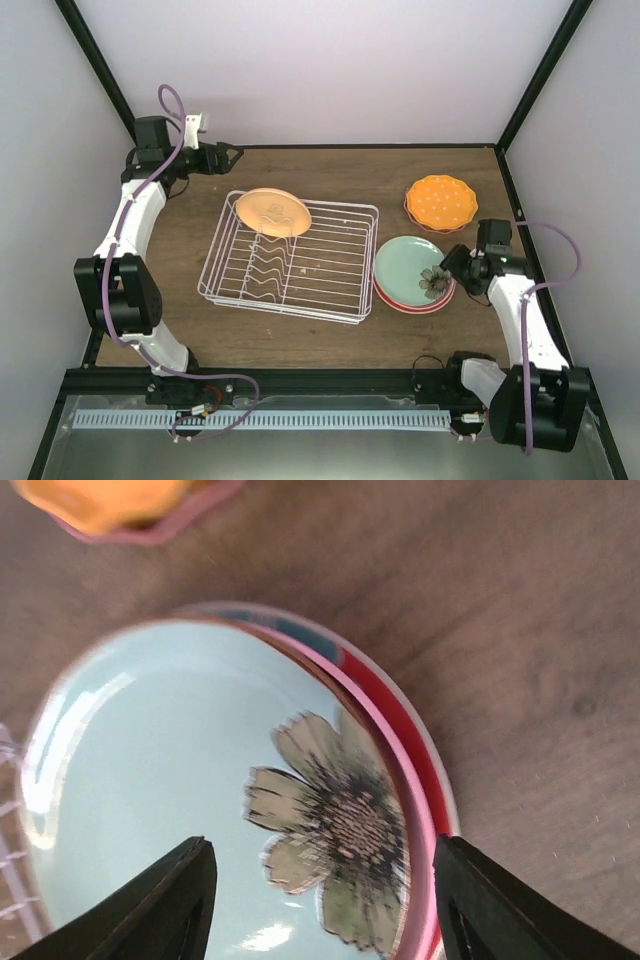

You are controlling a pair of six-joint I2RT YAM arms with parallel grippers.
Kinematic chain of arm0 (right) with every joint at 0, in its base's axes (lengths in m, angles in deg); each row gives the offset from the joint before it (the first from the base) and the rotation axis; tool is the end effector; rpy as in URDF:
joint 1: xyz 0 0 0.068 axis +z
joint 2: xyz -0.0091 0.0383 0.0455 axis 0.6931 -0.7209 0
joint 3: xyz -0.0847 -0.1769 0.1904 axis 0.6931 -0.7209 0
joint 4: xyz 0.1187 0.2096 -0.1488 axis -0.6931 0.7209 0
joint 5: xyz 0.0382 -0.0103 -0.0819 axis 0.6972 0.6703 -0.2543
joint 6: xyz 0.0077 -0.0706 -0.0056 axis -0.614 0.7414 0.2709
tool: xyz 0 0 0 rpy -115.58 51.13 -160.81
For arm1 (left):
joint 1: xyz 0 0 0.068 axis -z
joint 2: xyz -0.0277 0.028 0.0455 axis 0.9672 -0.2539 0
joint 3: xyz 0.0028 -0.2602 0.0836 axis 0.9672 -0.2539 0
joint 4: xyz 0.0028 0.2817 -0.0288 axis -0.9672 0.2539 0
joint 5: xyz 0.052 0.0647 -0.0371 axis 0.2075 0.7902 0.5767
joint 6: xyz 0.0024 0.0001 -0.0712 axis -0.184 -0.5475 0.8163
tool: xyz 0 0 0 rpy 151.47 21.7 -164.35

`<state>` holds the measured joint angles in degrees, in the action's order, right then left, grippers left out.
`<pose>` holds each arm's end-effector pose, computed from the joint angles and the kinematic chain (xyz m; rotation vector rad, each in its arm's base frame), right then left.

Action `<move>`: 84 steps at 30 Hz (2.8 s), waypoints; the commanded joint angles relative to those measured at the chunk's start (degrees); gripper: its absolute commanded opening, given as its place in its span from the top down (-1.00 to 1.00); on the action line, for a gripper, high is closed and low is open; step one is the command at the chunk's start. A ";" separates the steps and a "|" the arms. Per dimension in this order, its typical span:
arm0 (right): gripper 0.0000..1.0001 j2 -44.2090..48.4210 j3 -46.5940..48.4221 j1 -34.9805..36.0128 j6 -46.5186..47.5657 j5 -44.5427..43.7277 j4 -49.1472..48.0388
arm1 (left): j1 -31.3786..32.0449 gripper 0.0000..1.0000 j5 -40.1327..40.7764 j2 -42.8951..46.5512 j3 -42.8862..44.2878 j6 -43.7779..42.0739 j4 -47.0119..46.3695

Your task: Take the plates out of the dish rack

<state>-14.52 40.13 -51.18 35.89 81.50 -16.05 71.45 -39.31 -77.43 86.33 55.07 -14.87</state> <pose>0.2214 -0.0203 0.1917 0.8967 2.5426 0.3241 0.4241 -0.0104 0.3297 0.3312 2.0164 -0.7367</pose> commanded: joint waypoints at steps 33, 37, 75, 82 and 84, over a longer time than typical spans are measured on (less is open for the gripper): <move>-0.49 -51.72 56.71 47.17 49.74 9.65 -33.10 | -0.25 -1.00 0.14 1.47 -1.97 2.42 -3.18; -0.47 -53.95 56.34 48.83 53.61 3.61 -34.39 | -0.28 -1.00 -0.16 1.07 -2.02 2.59 -3.34; 0.99 -41.12 50.97 51.35 65.36 -6.15 -49.16 | -1.35 -1.00 -0.29 0.90 0.43 8.94 -8.26; 0.99 -33.02 50.45 47.62 57.20 -12.24 -40.99 | -1.76 -1.00 -0.29 0.81 2.06 9.98 -8.52; 0.99 -29.27 49.84 44.15 49.91 -14.91 -35.73 | -2.17 -1.00 -0.31 1.01 2.28 10.40 -8.78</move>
<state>-50.87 90.90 -1.77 97.38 72.48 -58.52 69.81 -39.05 -77.41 86.88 64.31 -22.96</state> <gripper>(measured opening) 0.110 0.998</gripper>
